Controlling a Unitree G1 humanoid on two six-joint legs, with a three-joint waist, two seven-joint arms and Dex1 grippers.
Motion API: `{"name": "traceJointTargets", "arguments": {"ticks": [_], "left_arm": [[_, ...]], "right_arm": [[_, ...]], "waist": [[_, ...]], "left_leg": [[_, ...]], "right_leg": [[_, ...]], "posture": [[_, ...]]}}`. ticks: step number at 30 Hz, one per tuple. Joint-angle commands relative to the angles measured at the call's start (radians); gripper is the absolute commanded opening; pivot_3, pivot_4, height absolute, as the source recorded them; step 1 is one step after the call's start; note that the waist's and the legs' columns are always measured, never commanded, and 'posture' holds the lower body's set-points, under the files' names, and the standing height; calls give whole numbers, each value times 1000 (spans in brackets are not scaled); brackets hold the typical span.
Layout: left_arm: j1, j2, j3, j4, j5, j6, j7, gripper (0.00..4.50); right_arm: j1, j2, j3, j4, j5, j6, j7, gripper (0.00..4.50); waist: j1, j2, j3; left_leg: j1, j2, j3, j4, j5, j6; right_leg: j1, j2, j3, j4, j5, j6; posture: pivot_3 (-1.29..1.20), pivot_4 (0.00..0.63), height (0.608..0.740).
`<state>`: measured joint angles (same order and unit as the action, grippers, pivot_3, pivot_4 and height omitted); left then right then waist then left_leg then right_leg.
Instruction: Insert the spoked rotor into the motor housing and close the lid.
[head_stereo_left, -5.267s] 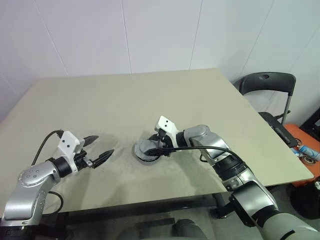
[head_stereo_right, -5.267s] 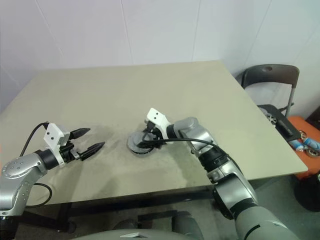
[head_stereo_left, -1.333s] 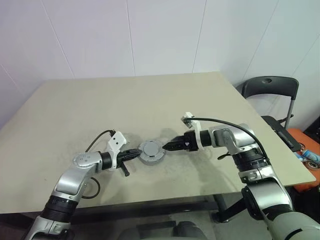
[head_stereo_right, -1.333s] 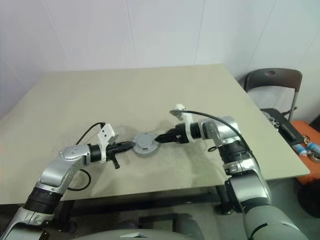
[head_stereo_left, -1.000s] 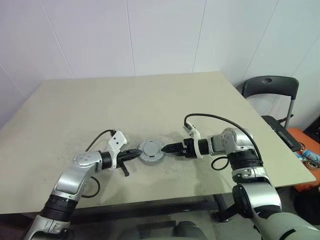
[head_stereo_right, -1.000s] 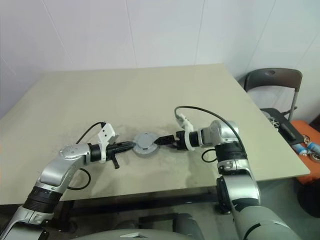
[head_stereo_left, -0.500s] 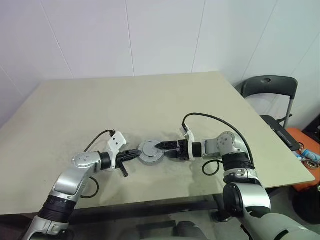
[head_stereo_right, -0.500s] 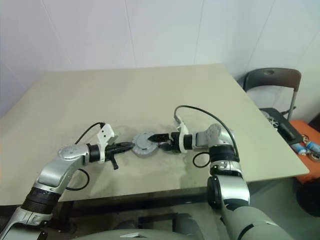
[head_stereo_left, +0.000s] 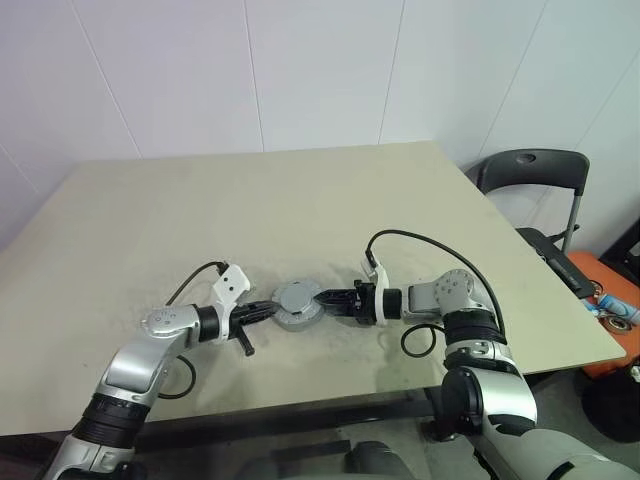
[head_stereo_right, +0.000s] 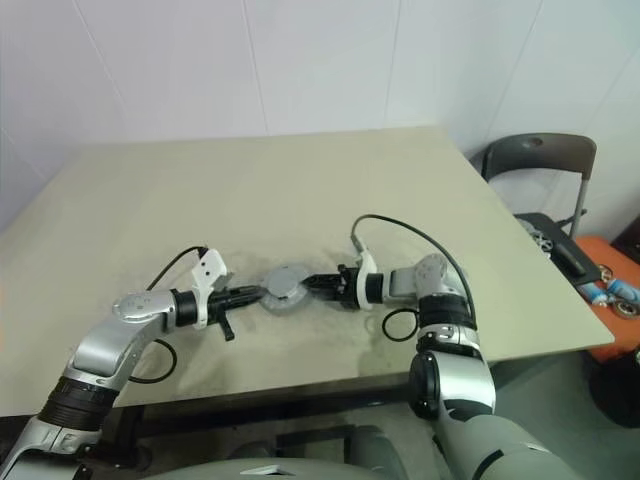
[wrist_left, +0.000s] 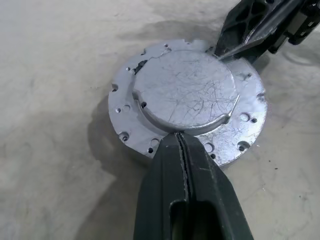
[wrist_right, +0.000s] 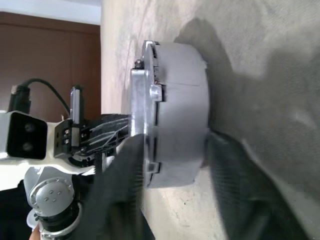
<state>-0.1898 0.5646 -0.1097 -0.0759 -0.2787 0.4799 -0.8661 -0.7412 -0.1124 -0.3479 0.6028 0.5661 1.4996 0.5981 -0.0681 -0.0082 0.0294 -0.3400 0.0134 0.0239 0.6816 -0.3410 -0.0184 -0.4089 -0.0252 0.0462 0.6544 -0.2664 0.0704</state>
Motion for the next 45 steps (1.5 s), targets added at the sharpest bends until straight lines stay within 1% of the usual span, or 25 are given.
{"name": "traceJointTargets", "arguments": {"ticks": [1, 4, 8, 10, 12, 13, 15, 18, 21, 24, 30, 33, 34, 39, 41, 42, 43, 45], "left_arm": [[3, -10, -16, 8, 2, 14, 2, 0], [7, -21, 7, 1, -15, 19, 7, 0], [11, -47, 69, -14, -64, 36, 25, 0], [14, -74, 143, -31, -121, 56, 57, 0], [8, -127, 254, -56, -226, 97, 112, 0], [4, -151, 307, -68, -277, 124, 146, 0], [5, -185, 407, -85, -365, 170, 216, 0], [35, -200, 505, -90, -403, 207, 330, 0], [77, -203, 566, -90, -467, 273, 383, 0], [133, -211, 600, -95, -538, 333, 393, 0], [243, -217, 561, -118, -641, 407, 325, 0], [258, -225, 552, -109, -692, 440, 308, 577], [258, -228, 551, -108, -706, 447, 305, 835], [246, -235, 535, -88, -738, 464, 295, 2434], [246, -234, 526, -97, -769, 488, 284, 3084], [247, -233, 525, -101, -779, 492, 282, 3477], [247, -233, 525, -101, -791, 497, 281, 3710], [242, -241, 539, -92, -830, 506, 284, 4414]], "right_arm": [[-16, 22, -3, -53, 45, 16, 0, 1243], [-18, 23, -3, -65, 51, 19, -1, 1243], [-18, 23, 3, -75, 56, 21, 0, 1243], [-20, 24, 0, -85, 59, 28, -2, 1243], [-24, 23, -7, -93, 64, 33, -2, 1243], [-25, 23, -10, -97, 66, 35, -2, 1243], [-29, 21, -16, -103, 71, 40, -2, 1243], [-35, 18, -22, -105, 77, 43, -5, 1243], [-39, 17, -24, -105, 84, 44, -7, 1243], [-51, 18, -34, -104, 91, 47, -7, 1243], [-57, 11, -31, -99, 98, 45, -4, 1243], [-58, 6, -28, -97, 99, 44, -3, 1243], [-58, 5, -27, -97, 98, 43, -3, 1243], [-57, 0, -19, -101, 96, 46, -3, 1243], [-60, 2, -25, -102, 98, 49, -6, 1243], [-62, 2, -28, -104, 100, 52, -7, 1243], [-66, 4, -34, -105, 103, 55, -8, 1243], [-77, 5, -44, -107, 109, 61, -8, 1243]], "waist": [[0, 0, 0], [-1, 1, 0], [-1, 1, 1], [-1, 1, 2], [-1, 1, 2], [-2, 1, 2], [-2, 1, 2], [-1, 1, 2], [-1, 1, 2], [0, 1, 2], [-1, 1, 2], [0, 1, 2], [-1, 1, 2], [-1, 1, 2], [-1, 1, 2], [-1, 1, 2], [-1, 1, 2], [-2, 1, 2]], "left_leg": [[0, 0, 0, 0, 0, 0], [0, 0, 0, 0, 0, 0], [-1, 0, 0, -1, 0, 0], [-2, 0, 0, -1, 0, 1], [-5, 0, 0, -1, -1, 1], [-8, 1, 0, 0, -1, 1], [-18, 1, 0, 1, 0, 1], [-19, 1, 0, -1, -1, 1], [-19, 0, 0, -1, -1, 1], [-20, 0, 0, -1, -1, 2], [-19, 0, 0, -1, -1, 2], [-19, 0, 0, -1, -1, 1], [-19, 0, 0, -1, -1, 1], [-19, 0, 0, -1, -1, 1], [-19, 0, 0, -1, -1, 1], [-19, -1, 0, -1, -1, 1], [-19, -1, 0, -1, -1, 1], [-19, -1, 0, 0, -1, 1]], "right_leg": [[0, 0, 0, 0, 0, 0], [0, 0, 0, -1, 0, 1], [0, 0, 0, -2, 0, 1], [-1, 0, 0, -3, 0, 1], [-4, 0, 0, -3, 1, 1], [-7, 0, 0, -3, 1, 2], [-17, -1, 0, -1, 2, 2], [-19, -1, 0, -1, 2, 2], [-19, -2, 1, -3, 2, 2], [-19, -2, 0, -3, 2, 2], [-19, -2, 0, -3, 2, 2], [-19, -2, 0, -3, 1, 2], [-19, -2, 0, -3, 1, 2], [-18, -2, 0, -3, 1, 1], [-18, -2, 0, -3, 1, 1], [-18, -2, 0, -3, 1, 1], [-18, -2, 0, -3, 1, 2], [-18, -2, 0, -3, 1, 2]], "posture": [[0, 0, 740], [0, 0, 740], [0, 0, 740], [0, 0, 740], [0, 0, 740], [0, 0, 740], [0, 0, 740], [0, 0, 740], [0, 0, 740], [0, 0, 740], [0, 0, 740], [0, 0, 740], [0, 0, 740], [0, 0, 740], [0, 0, 740], [0, 0, 740], [0, 0, 740], [0, 0, 740]]}}
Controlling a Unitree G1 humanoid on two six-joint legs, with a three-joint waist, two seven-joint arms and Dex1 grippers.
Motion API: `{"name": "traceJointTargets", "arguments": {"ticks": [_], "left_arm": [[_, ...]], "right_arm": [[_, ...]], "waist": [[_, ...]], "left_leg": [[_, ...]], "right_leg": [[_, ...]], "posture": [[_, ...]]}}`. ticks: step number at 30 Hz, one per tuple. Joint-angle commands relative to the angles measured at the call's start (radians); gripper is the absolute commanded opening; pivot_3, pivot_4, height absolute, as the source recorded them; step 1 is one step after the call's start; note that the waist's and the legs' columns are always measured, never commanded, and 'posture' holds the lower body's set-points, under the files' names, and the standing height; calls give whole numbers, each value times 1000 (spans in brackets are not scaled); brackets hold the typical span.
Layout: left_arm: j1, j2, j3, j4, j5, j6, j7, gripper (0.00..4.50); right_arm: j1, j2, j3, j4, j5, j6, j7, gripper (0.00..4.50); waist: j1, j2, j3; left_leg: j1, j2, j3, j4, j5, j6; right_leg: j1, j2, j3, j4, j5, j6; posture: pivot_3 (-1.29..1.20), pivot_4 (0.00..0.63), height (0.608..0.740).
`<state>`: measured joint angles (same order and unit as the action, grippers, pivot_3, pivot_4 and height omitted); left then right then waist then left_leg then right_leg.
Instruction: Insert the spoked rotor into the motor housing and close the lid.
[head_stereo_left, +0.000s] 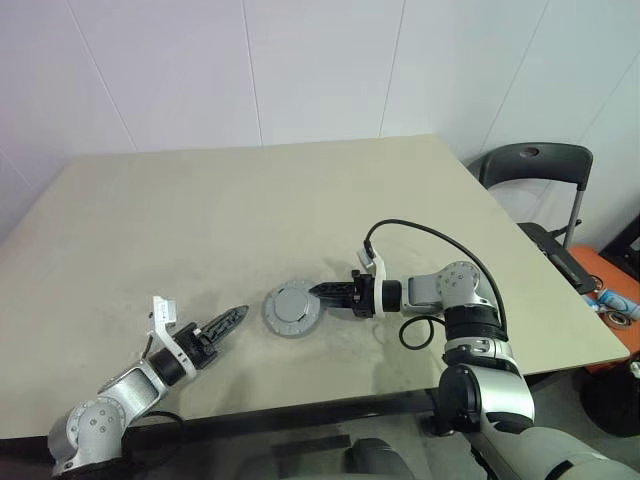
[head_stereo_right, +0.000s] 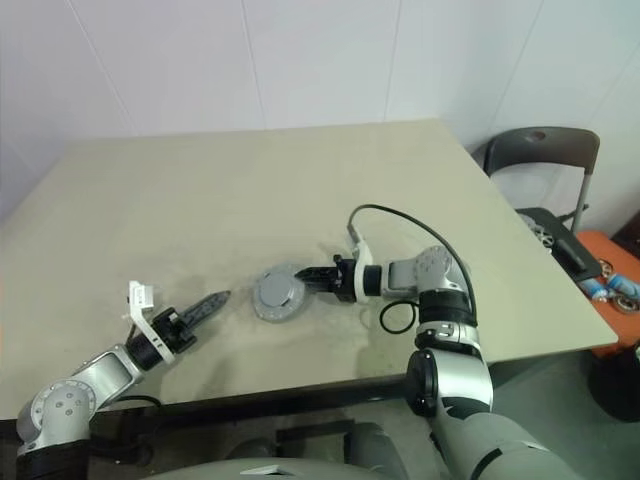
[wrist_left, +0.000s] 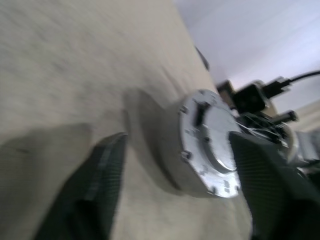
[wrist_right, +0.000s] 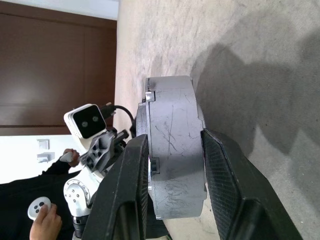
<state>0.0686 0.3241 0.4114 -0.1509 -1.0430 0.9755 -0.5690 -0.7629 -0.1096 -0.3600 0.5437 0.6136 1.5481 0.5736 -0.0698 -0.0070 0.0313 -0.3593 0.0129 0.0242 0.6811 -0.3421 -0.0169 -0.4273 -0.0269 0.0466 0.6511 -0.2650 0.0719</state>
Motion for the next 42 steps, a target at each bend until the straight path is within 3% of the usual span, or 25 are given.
{"name": "traceJointTargets", "arguments": {"ticks": [1, 28, 31, 37, 42], "left_arm": [[-19, -2, 24, -13, -83, 14, -11, 4488], [-64, -15, -14, -32, -335, 46, 57, 4500], [-62, -10, -22, -27, -346, 51, 59, 3946], [-61, -6, -35, -27, -373, 58, 59, 2096], [-59, 2, -48, -27, -386, 52, 62, 1889]], "right_arm": [[-58, 3, -35, -48, 63, 14, 16, 1243], [-92, 77, -78, -123, 207, 66, -65, 1243], [-91, 76, -79, -121, 221, 66, -74, 1243], [-82, 75, -62, -125, 257, 66, -89, 1243], [-80, 75, -63, -120, 277, 66, -109, 1243]], "waist": [[0, 0, 0], [0, 0, 0], [0, 0, 0], [0, 0, 0], [0, 0, 0]], "left_leg": [[0, 0, 0, 0, 0, 0], [0, 0, 0, 0, 0, 0], [0, 0, 0, 0, 0, 0], [0, 0, 0, 0, 0, 0], [0, 0, 0, 0, 0, 0]], "right_leg": [[0, 0, 0, 0, 0, 0], [0, 1, 0, 0, 0, 0], [0, 1, 0, 0, 0, 0], [0, 1, 0, 0, 0, 0], [0, 1, 0, 0, 0, 0]], "posture": [[0, 0, 740], [0, 0, 740], [0, 0, 740], [0, 0, 740], [0, 0, 740]]}}
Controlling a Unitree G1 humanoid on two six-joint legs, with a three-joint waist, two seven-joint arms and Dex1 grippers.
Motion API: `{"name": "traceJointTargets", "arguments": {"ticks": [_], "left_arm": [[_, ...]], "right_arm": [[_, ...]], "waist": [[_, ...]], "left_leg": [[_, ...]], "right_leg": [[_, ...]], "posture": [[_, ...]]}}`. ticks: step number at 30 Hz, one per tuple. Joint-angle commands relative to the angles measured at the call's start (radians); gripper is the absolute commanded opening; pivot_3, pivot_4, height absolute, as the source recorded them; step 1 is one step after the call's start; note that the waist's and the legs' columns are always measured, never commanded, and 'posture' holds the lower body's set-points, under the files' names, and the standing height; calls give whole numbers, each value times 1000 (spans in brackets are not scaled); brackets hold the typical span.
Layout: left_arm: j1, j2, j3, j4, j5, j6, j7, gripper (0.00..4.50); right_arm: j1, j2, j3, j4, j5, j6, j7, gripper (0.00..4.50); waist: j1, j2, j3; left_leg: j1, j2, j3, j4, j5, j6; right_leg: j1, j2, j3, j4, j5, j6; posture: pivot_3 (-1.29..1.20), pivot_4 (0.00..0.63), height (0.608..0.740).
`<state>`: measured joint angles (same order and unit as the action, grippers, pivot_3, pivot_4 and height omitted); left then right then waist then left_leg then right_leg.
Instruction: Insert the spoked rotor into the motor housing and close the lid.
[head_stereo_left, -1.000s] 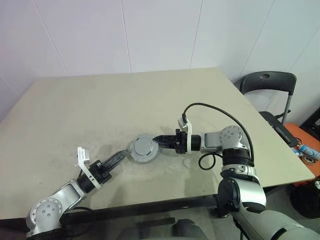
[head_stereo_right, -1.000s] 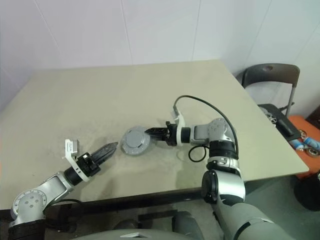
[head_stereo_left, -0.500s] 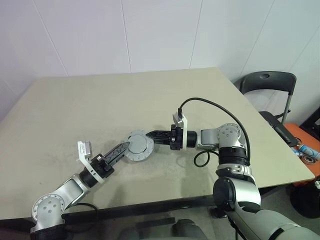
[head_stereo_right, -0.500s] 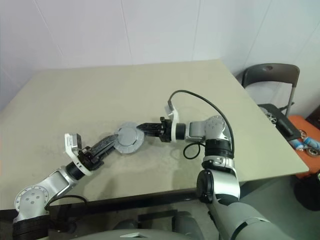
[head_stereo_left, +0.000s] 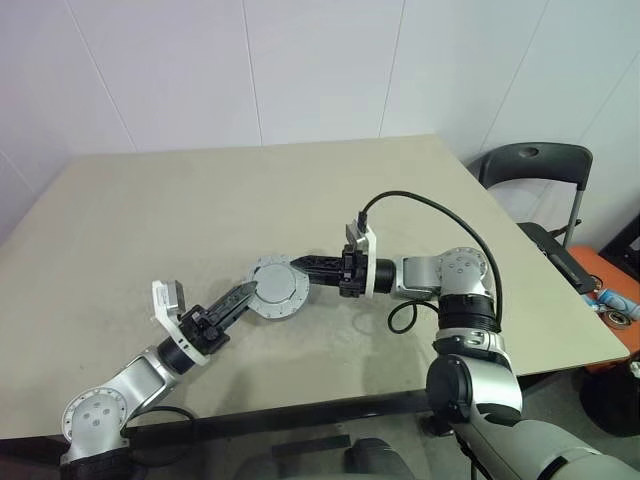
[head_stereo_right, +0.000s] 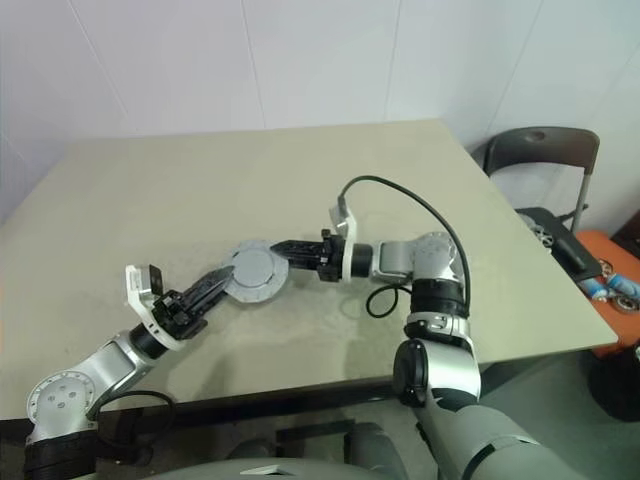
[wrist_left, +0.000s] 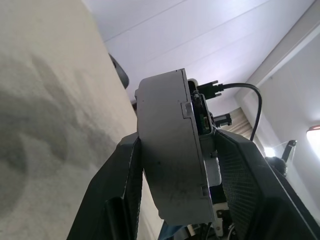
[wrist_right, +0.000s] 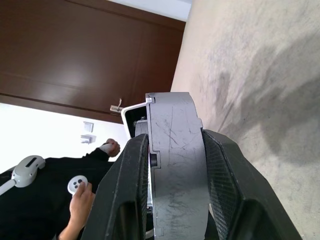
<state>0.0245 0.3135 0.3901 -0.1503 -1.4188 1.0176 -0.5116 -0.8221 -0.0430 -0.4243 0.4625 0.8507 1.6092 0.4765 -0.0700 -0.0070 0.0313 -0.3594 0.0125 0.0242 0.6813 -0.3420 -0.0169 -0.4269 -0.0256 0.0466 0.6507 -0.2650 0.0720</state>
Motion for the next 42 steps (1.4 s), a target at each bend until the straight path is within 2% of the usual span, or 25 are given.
{"name": "traceJointTargets", "arguments": {"ticks": [1, 11, 18, 20, 21, 23, 24, 30, 42], "left_arm": [[-15, 13, -30, -29, -12, 8, 5, 1885], [7, 35, -20, -43, -29, 4, -6, 1876], [48, 74, 16, -78, -83, 1, 21, 1704], [59, 86, 29, -84, -101, -4, 25, 1186], [63, 92, 33, -87, -109, -7, 28, 867], [70, 97, 44, -94, -122, -19, 43, 203], [73, 100, 49, -95, -128, -23, 46, 46], [71, 102, 74, -82, -110, -80, 81, 46], [72, 138, 73, -72, -112, -81, 60, 46]], "right_arm": [[-21, 10, -4, -36, 35, 5, -20, 1243], [46, -16, 128, -160, -13, -76, 20, 1243], [32, -42, 137, -119, -19, -86, 45, 3675], [29, -52, 143, -118, -16, -83, 56, 4336], [28, -55, 145, -117, -16, -82, 60, 4500], [27, -67, 163, -120, -24, -91, 71, 4500], [26, -73, 169, -119, -25, -93, 77, 4500], [26, -111, 228, -117, -44, -125, 126, 4500], [20, -195, 330, -138, -75, -206, 229, 4500]], "waist": [[0, 0, 0], [-1, 0, 0], [0, 0, 0], [1, 0, 0], [1, 0, 0], [0, 0, 0], [0, 0, 0], [0, 0, 0], [0, 0, 0]], "left_leg": [[0, 0, 0, 0, 0, 0], [0, 0, 0, 0, 0, 0], [0, 0, 0, 0, 0, 0], [0, 0, 0, 0, 0, 0], [0, 0, 0, 0, 0, 0], [1, 0, 0, 0, 0, 0], [1, 0, 0, 0, 0, 0], [1, 0, 0, 0, 0, 0], [1, 0, 0, 0, 0, 0]], "right_leg": [[0, 0, 0, 0, 0, 0], [0, 1, 0, -1, 0, 0], [0, 0, 0, -1, 0, 0], [0, 0, 0, -1, 0, 0], [1, 0, 0, -1, 0, 0], [1, 0, 0, -1, 0, 0], [1, 0, 0, -1, 0, 0], [1, 1, 0, -1, 0, 0], [2, 1, 0, -1, 0, 0]], "posture": [[0, 0, 740], [0, 0, 740], [0, 0, 740], [0, 0, 740], [0, 0, 740], [0, 0, 740], [0, 0, 740], [0, 0, 740], [0, 0, 740]]}}
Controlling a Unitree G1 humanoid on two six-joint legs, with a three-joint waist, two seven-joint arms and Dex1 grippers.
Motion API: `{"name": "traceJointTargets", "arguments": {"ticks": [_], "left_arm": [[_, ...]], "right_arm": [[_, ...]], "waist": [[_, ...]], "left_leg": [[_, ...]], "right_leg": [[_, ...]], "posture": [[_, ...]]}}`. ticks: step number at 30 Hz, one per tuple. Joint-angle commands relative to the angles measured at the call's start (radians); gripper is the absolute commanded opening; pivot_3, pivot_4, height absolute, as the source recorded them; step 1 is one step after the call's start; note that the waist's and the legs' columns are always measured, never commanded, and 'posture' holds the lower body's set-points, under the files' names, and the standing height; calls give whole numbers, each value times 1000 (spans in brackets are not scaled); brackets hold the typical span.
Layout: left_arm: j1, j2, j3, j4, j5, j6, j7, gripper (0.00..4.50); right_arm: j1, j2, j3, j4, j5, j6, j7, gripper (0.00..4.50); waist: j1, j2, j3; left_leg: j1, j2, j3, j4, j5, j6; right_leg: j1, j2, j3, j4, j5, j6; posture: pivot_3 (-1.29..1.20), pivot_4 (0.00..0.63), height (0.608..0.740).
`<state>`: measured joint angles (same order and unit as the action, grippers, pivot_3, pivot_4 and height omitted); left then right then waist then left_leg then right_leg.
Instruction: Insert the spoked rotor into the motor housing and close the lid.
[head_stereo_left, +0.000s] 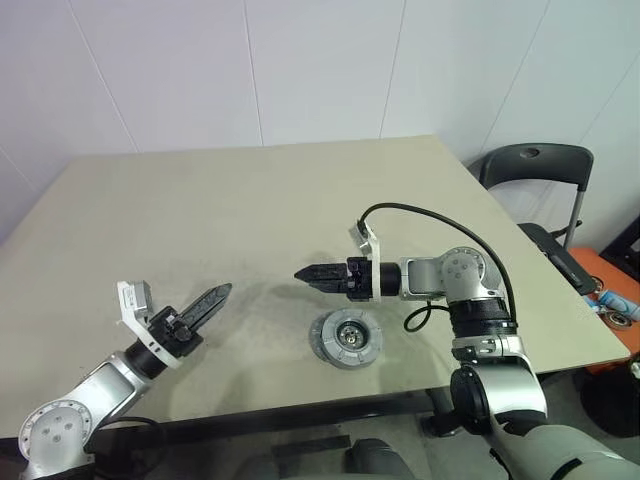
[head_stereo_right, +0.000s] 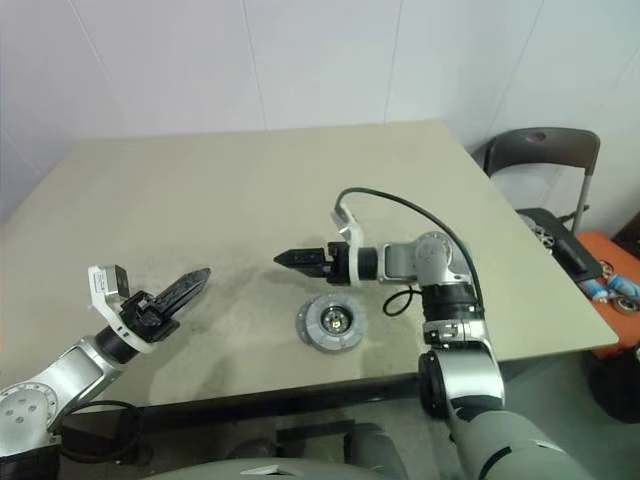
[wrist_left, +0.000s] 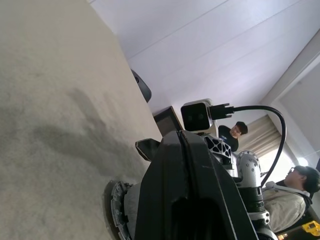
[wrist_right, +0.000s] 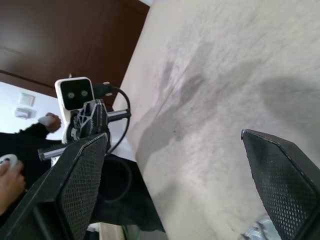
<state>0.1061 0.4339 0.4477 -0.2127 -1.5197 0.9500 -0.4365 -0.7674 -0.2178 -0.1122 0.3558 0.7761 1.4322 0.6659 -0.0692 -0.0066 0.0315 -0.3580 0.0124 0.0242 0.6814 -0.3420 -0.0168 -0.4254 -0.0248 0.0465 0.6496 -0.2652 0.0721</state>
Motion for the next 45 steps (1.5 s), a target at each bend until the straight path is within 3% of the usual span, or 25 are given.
{"name": "traceJointTargets", "arguments": {"ticks": [1, 7, 22, 34, 45], "left_arm": [[-9, 19, 15, -10, -7, -14, -17, 46], [-4, 45, 0, -24, 65, -29, -41, 46], [14, 148, -115, -94, 514, -252, -272, 46], [-13, 170, -148, -84, 746, -434, -340, 46], [-34, 142, -169, -42, 920, -608, -341, 46]], "right_arm": [[-35, -28, 28, -33, -4, -36, 49, 4500], [-18, -80, 107, -82, -36, -100, 116, 4500], [69, -237, 303, -211, -211, -471, 344, 4500], [156, -258, 308, -229, -347, -808, 406, 4500], [180, -269, 301, -176, -407, -948, 471, 4500]], "waist": [[0, 0, 0], [0, 0, 0], [1, 0, 0], [6, 0, 1], [28, 0, 1]], "left_leg": [[0, 0, 0, 0, 0, 0], [0, 0, 0, 0, 0, 0], [0, 0, 0, 0, 0, 0], [1, 0, 0, 0, 0, 0], [1, 0, 0, 0, 0, 0]], "right_leg": [[0, 0, 0, 0, 0, 0], [0, 0, 0, 0, 0, 0], [0, 1, 0, -1, 0, 0], [0, -1, 0, 0, 0, 0], [1, -1, 0, 0, 0, 0]], "posture": [[0, 0, 740], [0, 0, 740], [0, 0, 740], [0, 0, 740], [0, 0, 740]]}}
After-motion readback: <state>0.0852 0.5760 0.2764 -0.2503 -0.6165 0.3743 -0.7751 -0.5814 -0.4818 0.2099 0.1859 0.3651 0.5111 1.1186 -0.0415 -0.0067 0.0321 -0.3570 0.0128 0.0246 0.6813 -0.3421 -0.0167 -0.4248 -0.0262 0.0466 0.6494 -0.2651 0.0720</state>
